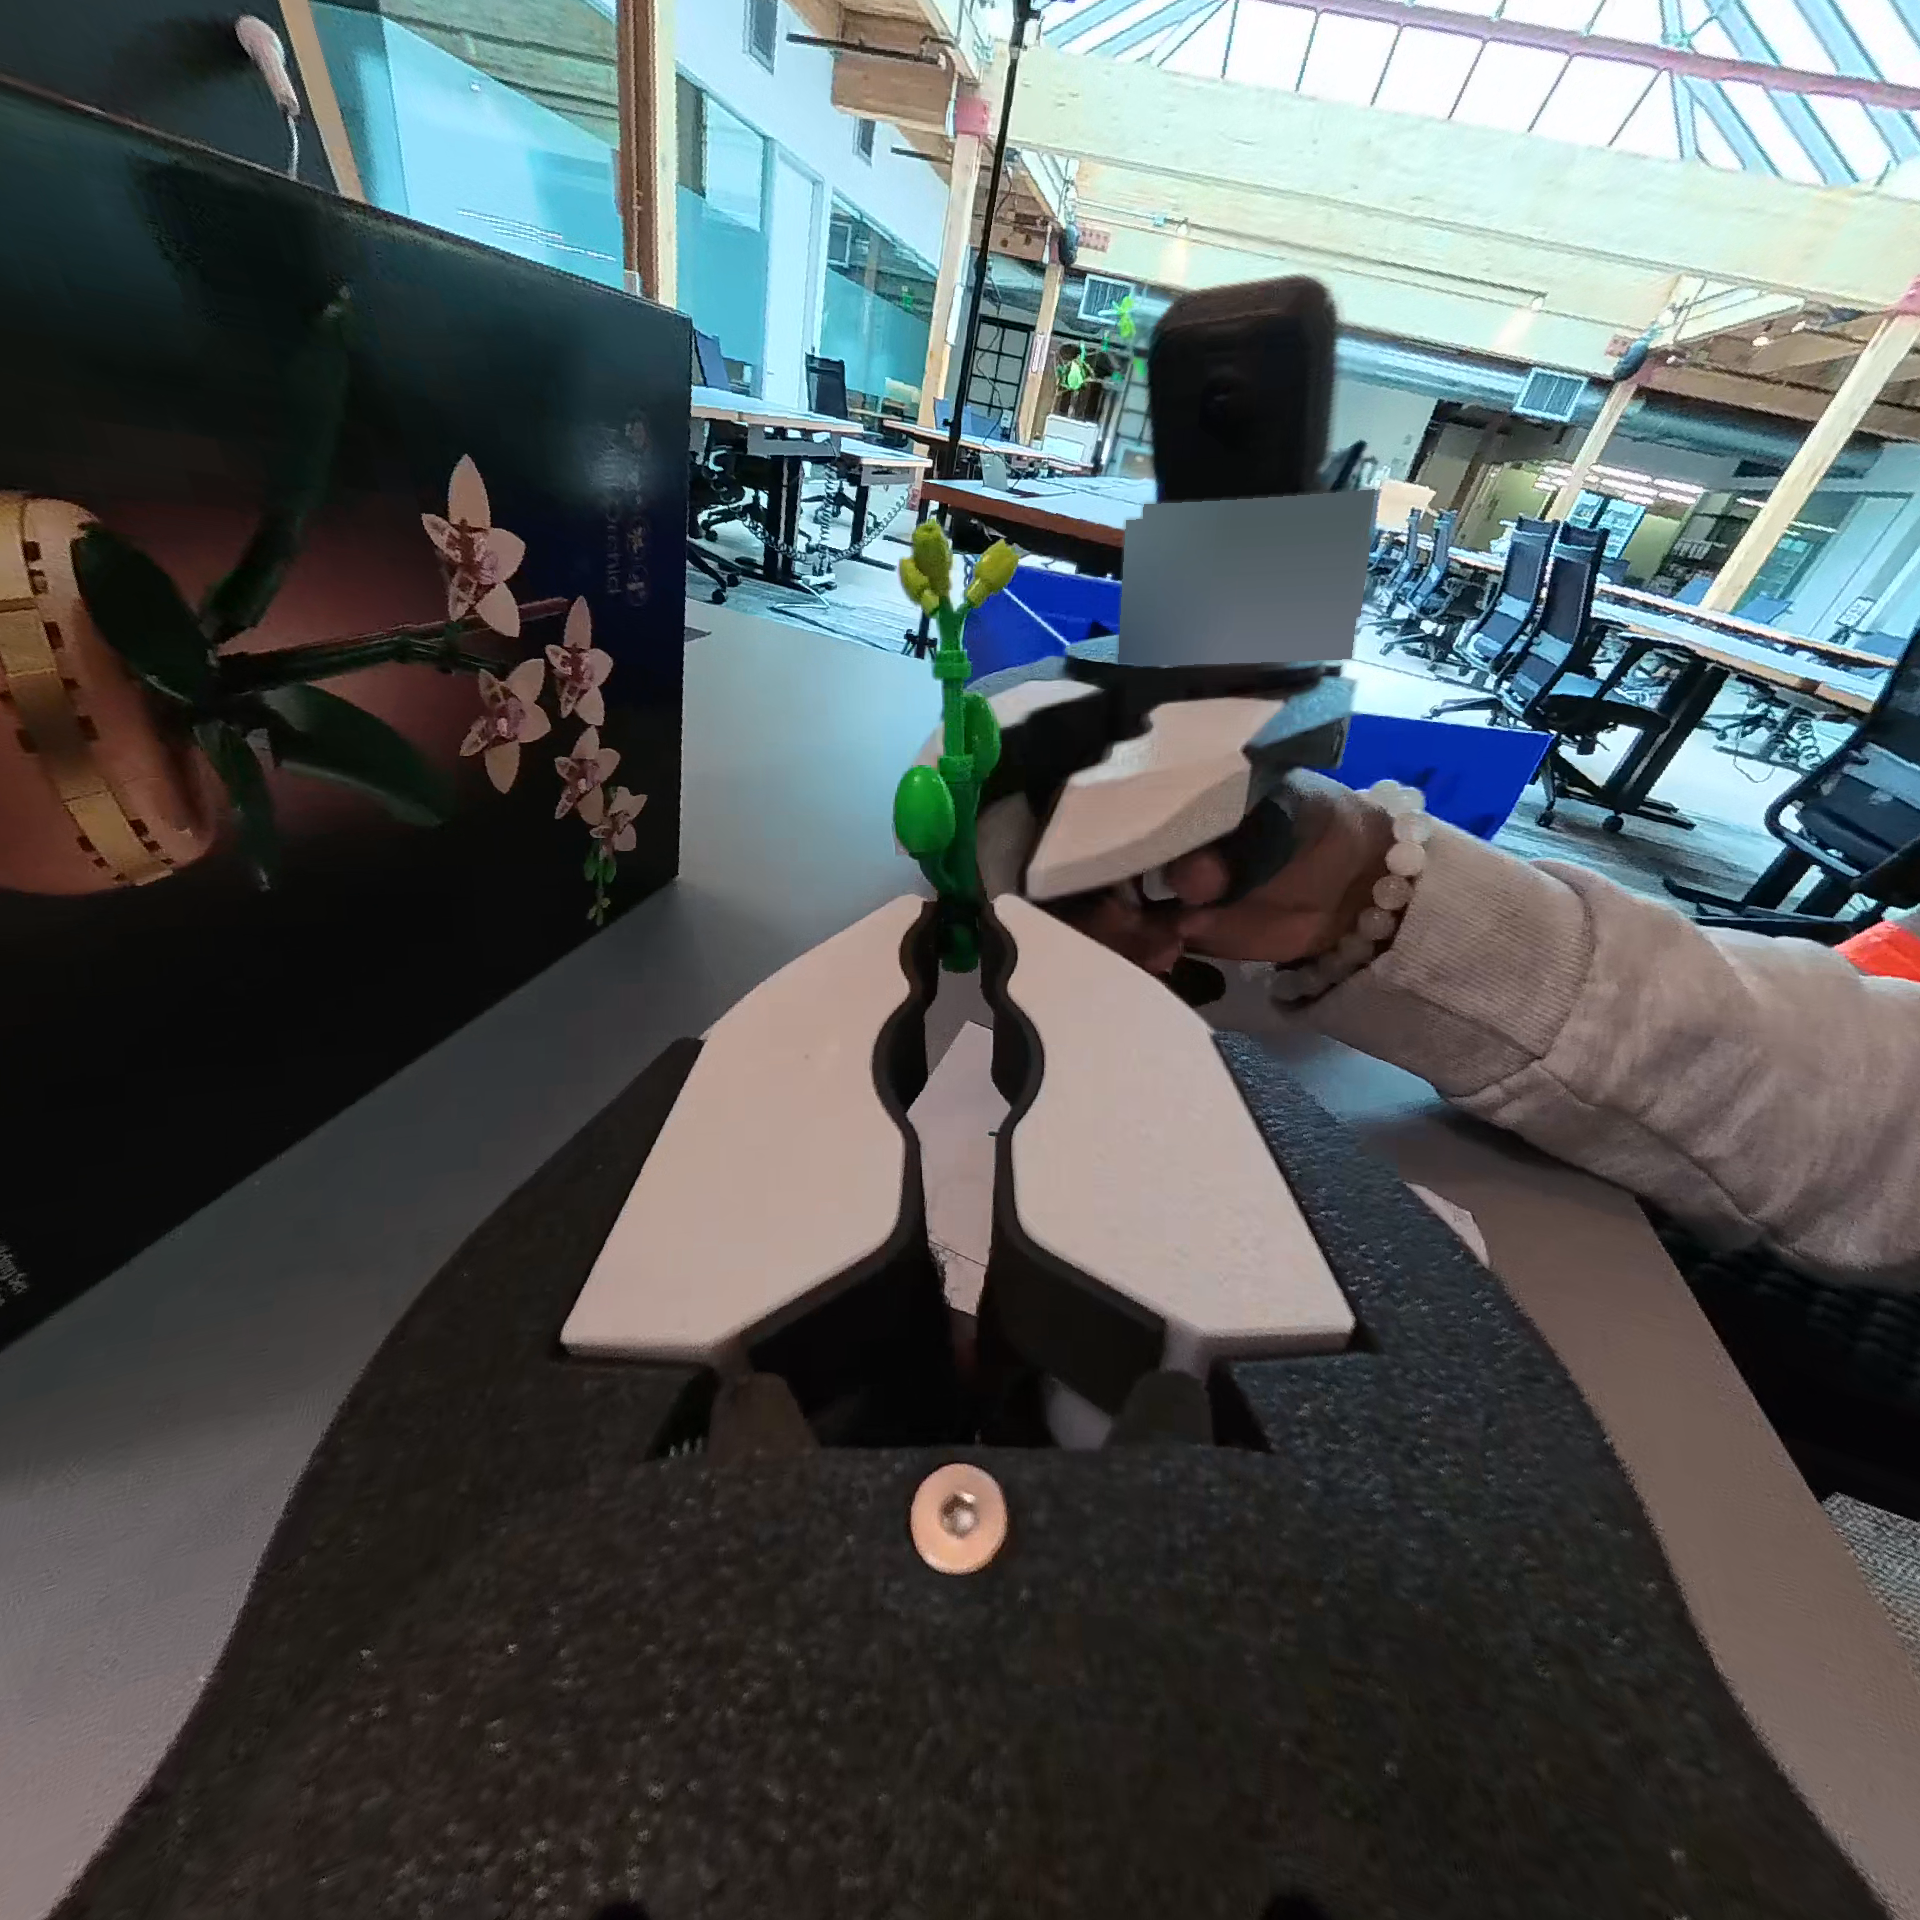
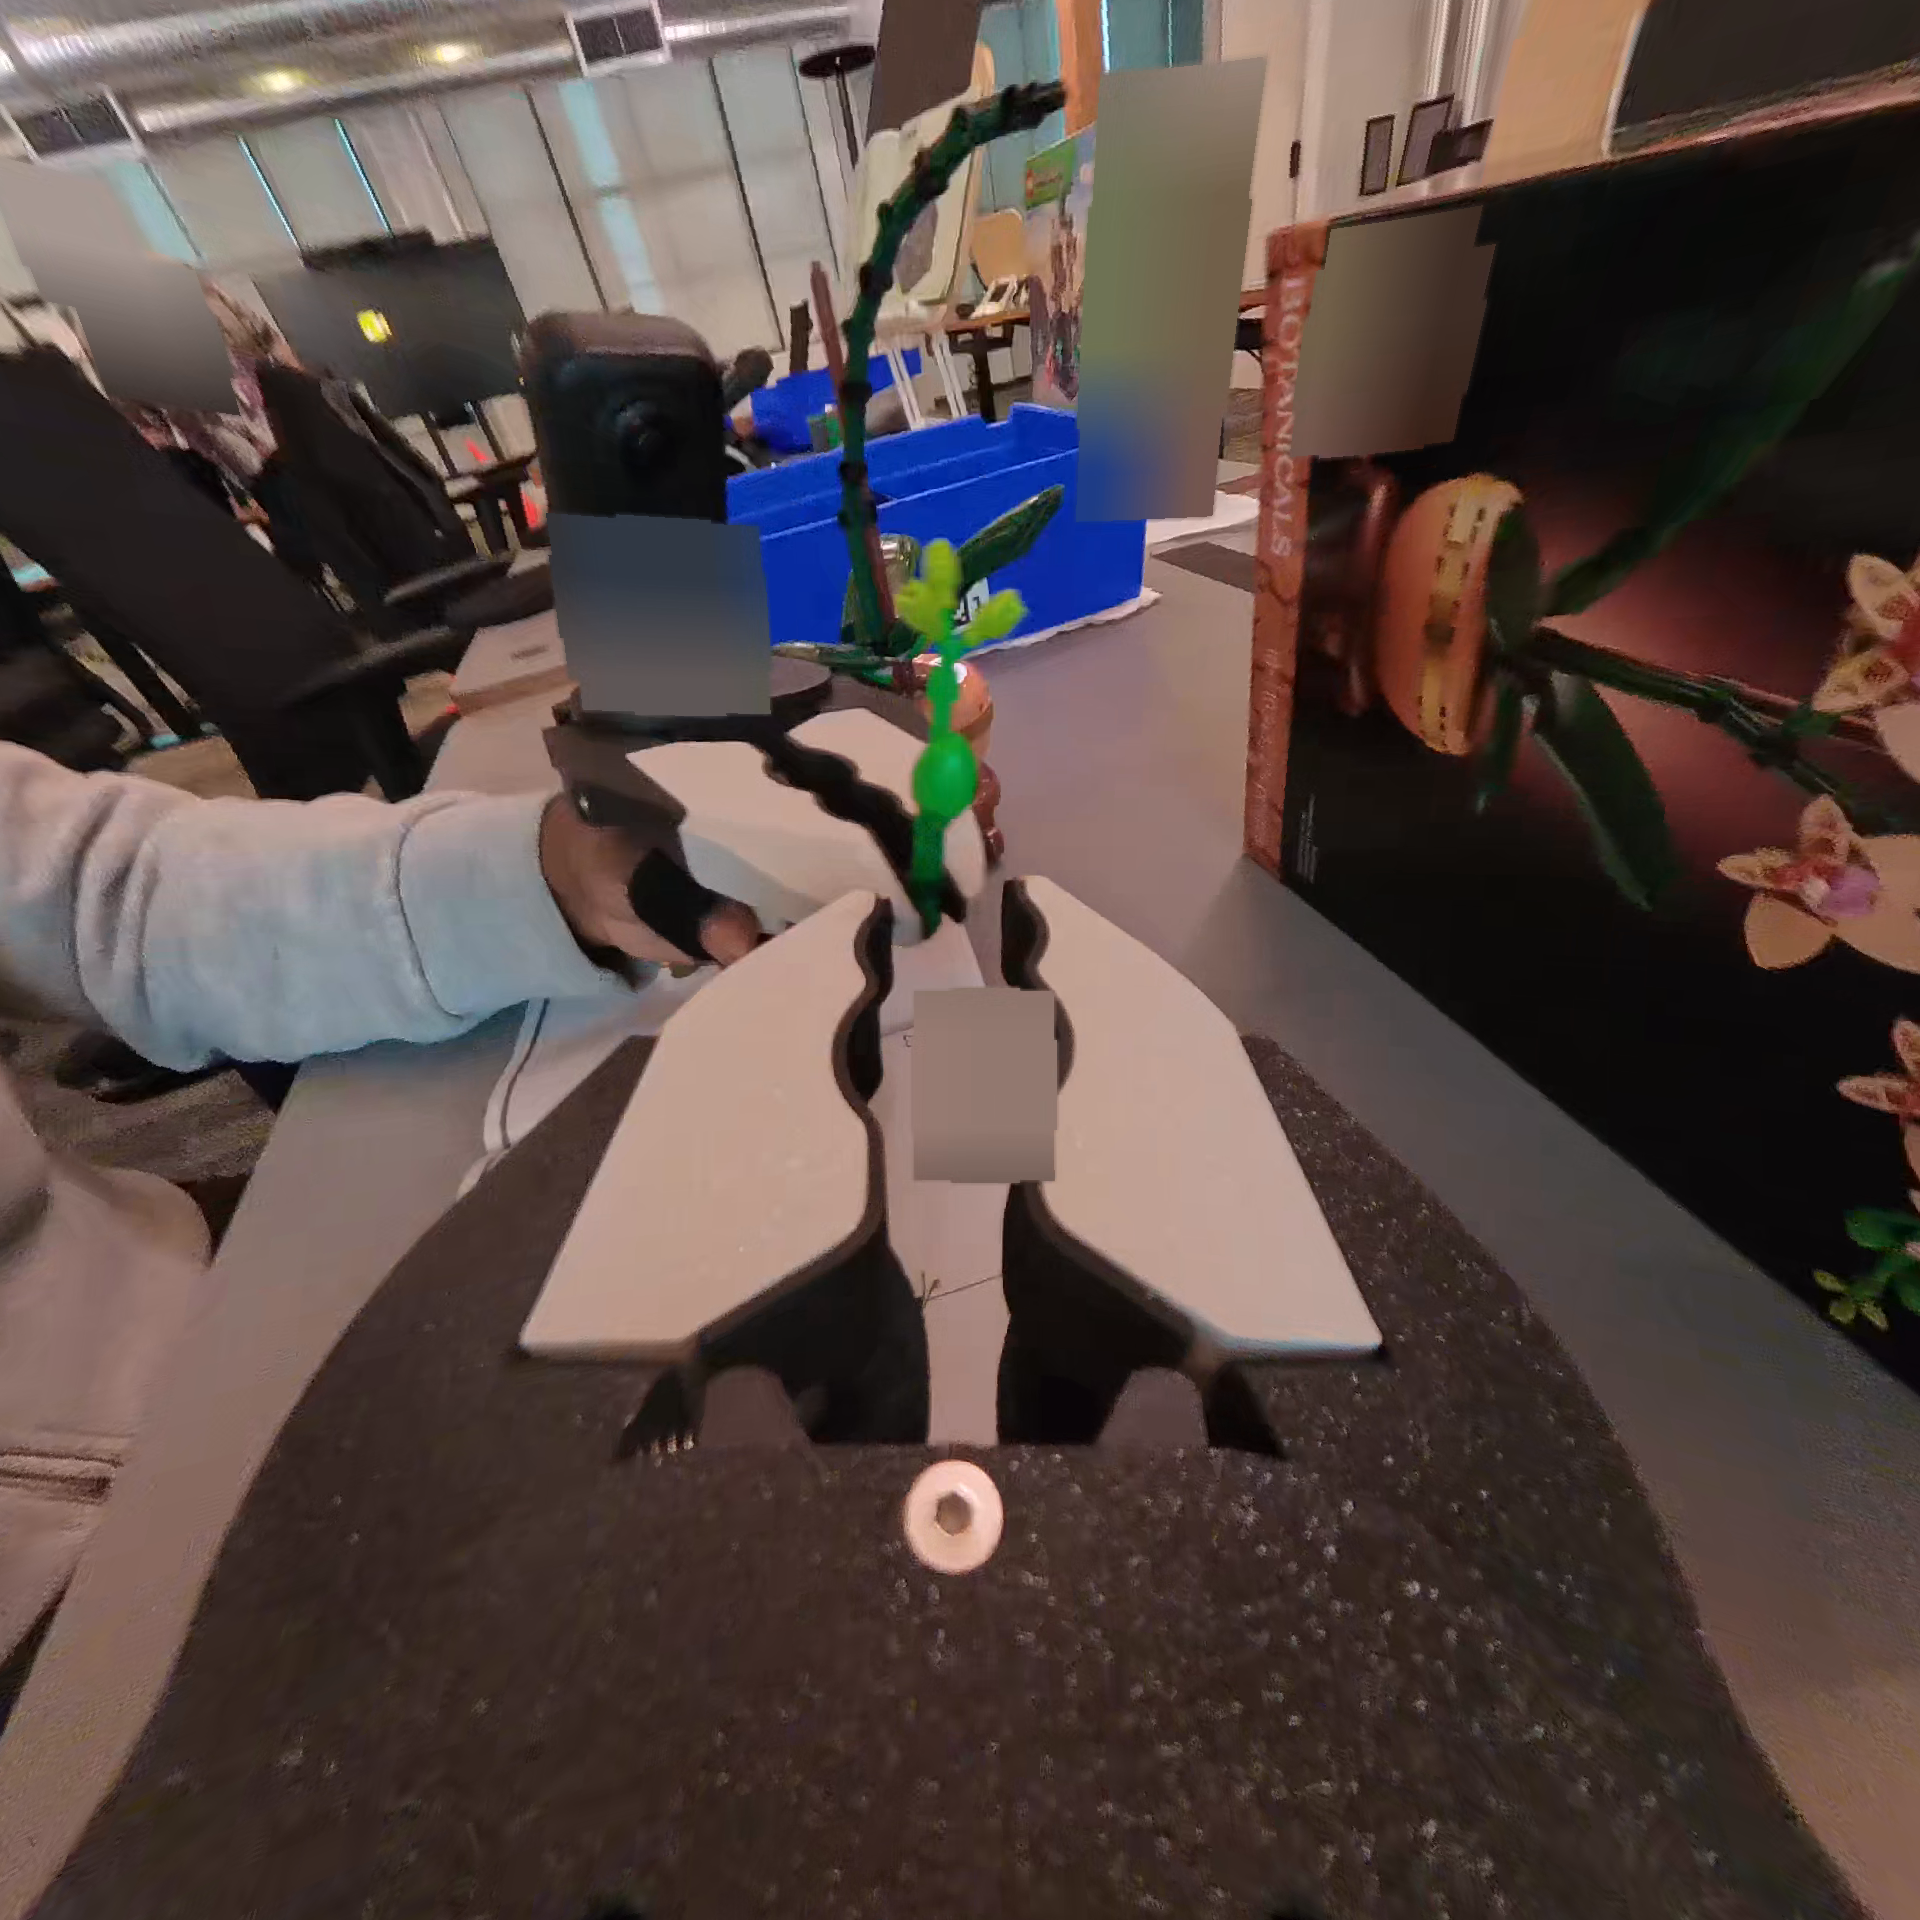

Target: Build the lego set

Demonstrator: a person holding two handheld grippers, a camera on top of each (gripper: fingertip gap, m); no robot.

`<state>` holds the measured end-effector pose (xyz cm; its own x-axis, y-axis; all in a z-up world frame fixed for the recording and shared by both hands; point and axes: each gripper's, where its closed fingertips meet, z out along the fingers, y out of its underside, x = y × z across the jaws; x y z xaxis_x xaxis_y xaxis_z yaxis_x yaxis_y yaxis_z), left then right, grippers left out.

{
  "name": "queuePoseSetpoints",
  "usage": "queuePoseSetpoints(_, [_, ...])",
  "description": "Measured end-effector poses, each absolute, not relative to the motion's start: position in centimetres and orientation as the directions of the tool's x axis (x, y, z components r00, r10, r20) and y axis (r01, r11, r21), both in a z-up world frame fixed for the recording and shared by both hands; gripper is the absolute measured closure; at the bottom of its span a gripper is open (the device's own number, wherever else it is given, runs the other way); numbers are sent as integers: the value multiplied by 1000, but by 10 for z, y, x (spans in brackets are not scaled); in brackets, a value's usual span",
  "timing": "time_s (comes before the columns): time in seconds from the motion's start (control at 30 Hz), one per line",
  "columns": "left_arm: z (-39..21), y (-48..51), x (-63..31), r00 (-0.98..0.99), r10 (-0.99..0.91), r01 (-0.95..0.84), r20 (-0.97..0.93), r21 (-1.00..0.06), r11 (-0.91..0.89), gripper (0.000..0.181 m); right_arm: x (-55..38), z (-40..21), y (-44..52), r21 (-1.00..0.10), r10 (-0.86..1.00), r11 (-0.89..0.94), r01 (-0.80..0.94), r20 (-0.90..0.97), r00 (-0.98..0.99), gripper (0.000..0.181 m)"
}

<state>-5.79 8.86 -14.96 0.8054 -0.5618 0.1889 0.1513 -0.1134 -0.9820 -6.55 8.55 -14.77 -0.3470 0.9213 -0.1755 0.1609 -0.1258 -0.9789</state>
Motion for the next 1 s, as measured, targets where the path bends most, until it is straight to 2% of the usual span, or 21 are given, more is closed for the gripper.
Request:
queuePoseSetpoints(0.47, [-165, 94, -59, 862, -504, -21, 54, -990, -142, 174, -72, -151, 88, -957, 890, -241, 159, -283, -356, 177])
queuePoseSetpoints(0.6, [-178, 84, -88, 943, -326, -161, -66, -948, -275, 155, -73, -176, 117, -949, 942, -213, 234, -263, -208, 177])
queuePoseSetpoints(0.67, [-170, 67, -95, 951, -277, -209, -133, -941, -265, 149, -72, -195, 132, -927, 960, -212, 309, -256, -109, 177])
queuePoseSetpoints(0.83, [-145, 19, -91, 948, -260, -221, -181, -966, -135, 152, -70, -216, 150, -891, 972, -227, 393, -232, 36, 177])
queuePoseSetpoints(1.0, [-150, -9, -86, 934, -268, -275, -237, -955, -114, 152, -70, -235, 157, -827, 967, -255, 501, -220, 129, 177])
